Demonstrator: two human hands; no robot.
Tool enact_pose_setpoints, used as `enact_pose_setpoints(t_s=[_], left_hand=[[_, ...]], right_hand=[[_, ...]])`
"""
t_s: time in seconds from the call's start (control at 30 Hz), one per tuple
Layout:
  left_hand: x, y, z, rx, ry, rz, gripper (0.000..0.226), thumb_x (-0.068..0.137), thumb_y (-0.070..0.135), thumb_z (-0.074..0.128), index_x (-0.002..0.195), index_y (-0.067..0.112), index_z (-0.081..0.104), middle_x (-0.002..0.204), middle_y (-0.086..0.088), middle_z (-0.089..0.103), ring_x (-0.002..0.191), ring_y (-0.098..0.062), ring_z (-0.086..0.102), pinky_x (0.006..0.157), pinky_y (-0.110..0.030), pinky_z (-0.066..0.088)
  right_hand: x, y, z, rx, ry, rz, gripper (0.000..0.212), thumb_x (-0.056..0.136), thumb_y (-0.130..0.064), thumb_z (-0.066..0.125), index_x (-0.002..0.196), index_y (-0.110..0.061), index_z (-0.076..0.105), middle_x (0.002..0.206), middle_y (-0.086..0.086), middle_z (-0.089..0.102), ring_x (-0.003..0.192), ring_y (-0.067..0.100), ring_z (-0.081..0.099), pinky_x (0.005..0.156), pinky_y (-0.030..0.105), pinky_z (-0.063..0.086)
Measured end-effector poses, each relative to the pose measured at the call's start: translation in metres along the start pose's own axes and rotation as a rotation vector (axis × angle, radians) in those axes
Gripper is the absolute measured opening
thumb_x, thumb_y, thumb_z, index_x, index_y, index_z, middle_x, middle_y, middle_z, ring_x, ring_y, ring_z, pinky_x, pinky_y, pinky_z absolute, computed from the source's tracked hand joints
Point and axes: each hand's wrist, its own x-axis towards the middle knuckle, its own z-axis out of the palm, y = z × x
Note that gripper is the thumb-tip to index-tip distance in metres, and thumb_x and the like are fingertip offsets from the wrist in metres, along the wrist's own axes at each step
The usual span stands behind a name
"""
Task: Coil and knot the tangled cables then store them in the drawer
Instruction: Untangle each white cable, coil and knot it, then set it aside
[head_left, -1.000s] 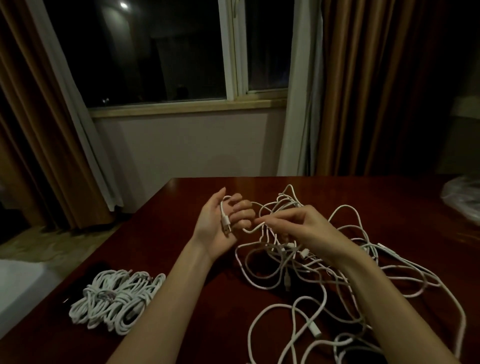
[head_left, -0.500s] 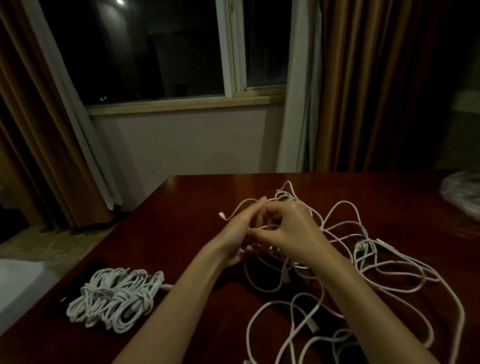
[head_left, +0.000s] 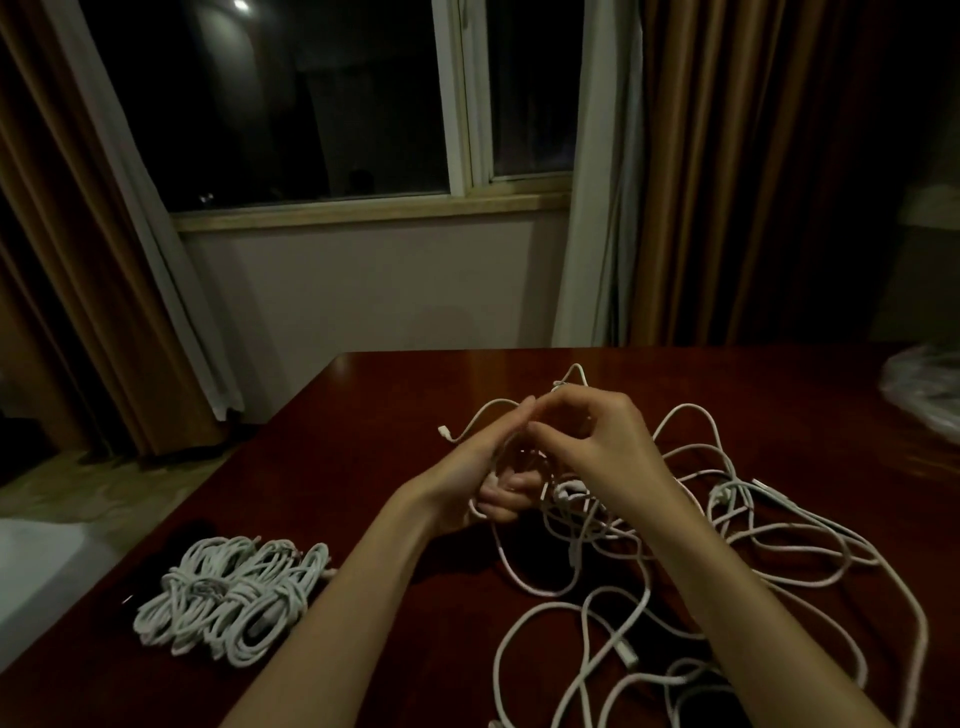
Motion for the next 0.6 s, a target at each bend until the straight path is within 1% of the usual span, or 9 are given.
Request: enact_pose_setpoints(t_s=[0.03, 0.1, 0.2, 0.27, 0.33, 0.37, 0.47, 0.5, 0.6], left_hand=[[-0.001, 0.0, 0.0, 0.032, -0.015, -0.02, 0.047, 0.088, 0.062, 0.042, 0.092, 0.02, 0.063, 0.051, 0.005, 0.033, 0.033, -0.001, 0.024, 0.032, -0.011, 0.018], [-0.003, 0.001, -0.002, 0.079, -0.046, -0.072, 0.047, 0.086, 0.061, 0.046, 0.07, 0.017, 0.046, 0.048, 0.007, 0.031, 0.033, 0.0, 0.024, 0.031, -0.011, 0.02], [-0.004, -0.001, -0.004, 0.099, -0.168, -0.09, 0.044, 0.09, 0.049, 0.05, 0.06, 0.021, 0.036, 0.044, 0.009, 0.029, 0.034, 0.0, 0.022, 0.031, -0.011, 0.018], [-0.002, -0.001, -0.004, 0.059, -0.205, -0.038, 0.043, 0.096, 0.043, 0.043, 0.059, 0.022, 0.039, 0.043, 0.01, 0.029, 0.034, 0.0, 0.023, 0.032, -0.012, 0.018], [0.001, 0.0, -0.004, -0.044, -0.129, 0.058, 0.045, 0.098, 0.043, 0.04, 0.058, 0.021, 0.043, 0.043, 0.009, 0.029, 0.033, 0.0, 0.024, 0.032, -0.012, 0.02], [0.002, 0.0, -0.004, -0.093, -0.067, 0.109, 0.044, 0.097, 0.043, 0.04, 0.059, 0.02, 0.044, 0.043, 0.009, 0.029, 0.032, -0.001, 0.025, 0.032, -0.012, 0.021], [0.007, -0.002, -0.004, -0.104, 0.122, 0.217, 0.04, 0.09, 0.045, 0.043, 0.064, 0.015, 0.048, 0.045, 0.005, 0.033, 0.033, -0.003, 0.03, 0.036, -0.014, 0.028], [0.009, -0.004, -0.003, -0.05, 0.179, 0.248, 0.041, 0.091, 0.046, 0.042, 0.067, 0.013, 0.051, 0.046, 0.003, 0.038, 0.035, -0.005, 0.035, 0.038, -0.015, 0.031], [0.013, -0.007, -0.001, 0.072, 0.327, 0.297, 0.046, 0.102, 0.038, 0.032, 0.089, 0.005, 0.061, 0.057, -0.001, 0.062, 0.045, -0.008, 0.057, 0.043, -0.016, 0.043]], right_hand=[[0.0, 0.0, 0.002, -0.043, 0.033, -0.006, 0.011, 0.085, -0.014, 0.07, 0.09, -0.024, 0.069, 0.086, -0.009, 0.069, 0.085, 0.004, 0.065, 0.075, 0.028, 0.057], [0.001, 0.0, 0.005, -0.041, 0.08, 0.029, 0.01, 0.083, -0.013, 0.071, 0.085, -0.022, 0.068, 0.084, -0.008, 0.069, 0.084, 0.004, 0.065, 0.072, 0.024, 0.055], [0.003, -0.001, 0.003, 0.236, 0.037, 0.213, 0.004, 0.081, -0.015, 0.075, 0.08, -0.013, 0.071, 0.078, 0.001, 0.07, 0.074, 0.014, 0.067, 0.065, 0.027, 0.054], [0.004, 0.0, -0.002, 0.418, 0.008, 0.307, 0.004, 0.086, -0.012, 0.069, 0.083, -0.009, 0.069, 0.073, 0.005, 0.066, 0.062, 0.009, 0.063, 0.054, 0.02, 0.048], [0.005, 0.002, -0.005, 0.527, -0.016, 0.378, 0.009, 0.091, -0.01, 0.062, 0.091, -0.005, 0.069, 0.076, 0.006, 0.065, 0.058, 0.003, 0.061, 0.048, 0.014, 0.045], [0.005, 0.002, -0.005, 0.549, -0.044, 0.409, 0.012, 0.092, -0.011, 0.061, 0.097, -0.004, 0.069, 0.08, 0.007, 0.067, 0.062, 0.005, 0.064, 0.05, 0.015, 0.046], [0.005, 0.002, -0.005, 0.451, -0.096, 0.431, 0.018, 0.089, -0.013, 0.066, 0.105, -0.006, 0.068, 0.095, 0.01, 0.071, 0.085, 0.02, 0.07, 0.07, 0.03, 0.058], [0.005, 0.002, -0.006, 0.395, -0.092, 0.421, 0.019, 0.087, -0.011, 0.068, 0.106, -0.006, 0.068, 0.097, 0.01, 0.071, 0.089, 0.022, 0.071, 0.073, 0.032, 0.058], [0.005, 0.0, -0.006, 0.261, -0.078, 0.379, 0.02, 0.081, -0.006, 0.075, 0.098, -0.011, 0.068, 0.091, 0.009, 0.072, 0.085, 0.02, 0.071, 0.069, 0.026, 0.058]])
